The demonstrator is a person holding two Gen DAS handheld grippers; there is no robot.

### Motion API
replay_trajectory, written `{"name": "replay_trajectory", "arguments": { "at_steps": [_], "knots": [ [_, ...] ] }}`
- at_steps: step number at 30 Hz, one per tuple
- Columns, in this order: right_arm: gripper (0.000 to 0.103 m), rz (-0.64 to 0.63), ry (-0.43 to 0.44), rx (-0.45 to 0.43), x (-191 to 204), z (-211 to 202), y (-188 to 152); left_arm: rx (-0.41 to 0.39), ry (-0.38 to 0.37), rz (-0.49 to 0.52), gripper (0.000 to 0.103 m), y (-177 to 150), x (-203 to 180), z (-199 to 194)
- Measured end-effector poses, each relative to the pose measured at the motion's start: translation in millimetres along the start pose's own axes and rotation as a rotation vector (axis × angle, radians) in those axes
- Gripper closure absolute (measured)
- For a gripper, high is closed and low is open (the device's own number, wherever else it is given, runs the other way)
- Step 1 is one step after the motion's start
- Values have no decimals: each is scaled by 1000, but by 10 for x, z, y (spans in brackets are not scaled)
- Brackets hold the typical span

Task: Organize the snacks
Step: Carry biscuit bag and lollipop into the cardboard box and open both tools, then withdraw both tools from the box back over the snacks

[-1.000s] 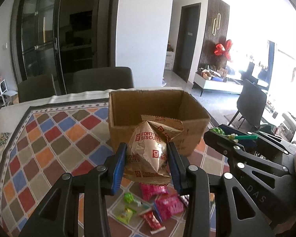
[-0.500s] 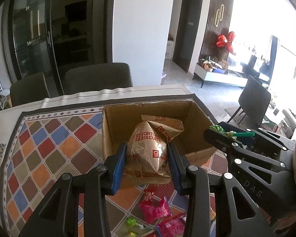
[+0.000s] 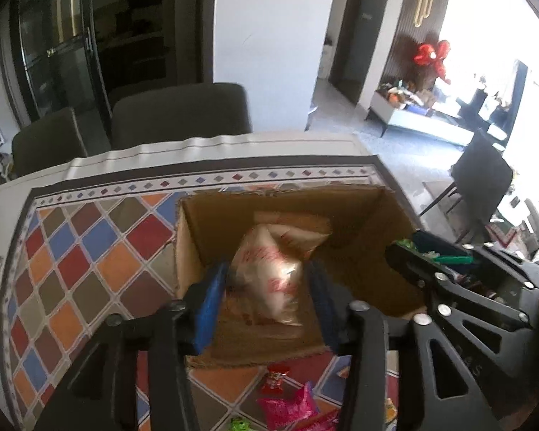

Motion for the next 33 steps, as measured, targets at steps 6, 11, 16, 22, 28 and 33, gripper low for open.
{"name": "replay_trajectory", "arguments": {
  "at_steps": [6,11,16,22,28,33],
  "knots": [
    [49,-14,-58,-22,-41,-2,-4,0,57,22,35,-42,20,-92],
    [49,-9,-45,-31,-26,-103,-39,-24,81,33,33,-110,5,-272],
    [45,11,-47,-69,-26,-365,-124,-72,112,24,33,-239,-15,-572],
    [45,27,-35,-118,8,-703,-274,-131,142,29,29,-414,-80,-944],
    [45,24,-8,-146,70,-950,-490,-184,155,25,27,-645,-143,-1256],
    [45,15,9,-151,126,-1096,-779,-225,170,42,26,-932,-259,-1456]
  ]
}}
Point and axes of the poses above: each gripper's, at about its wrist camera, not at the fingertips, and z roughly the way its jaws point, x to its left, y to its top, the point moved 6 cm from there along z, roughly the way its jaws point, and after that the axes turned 15 degrees about z, right-handed, at the moved point
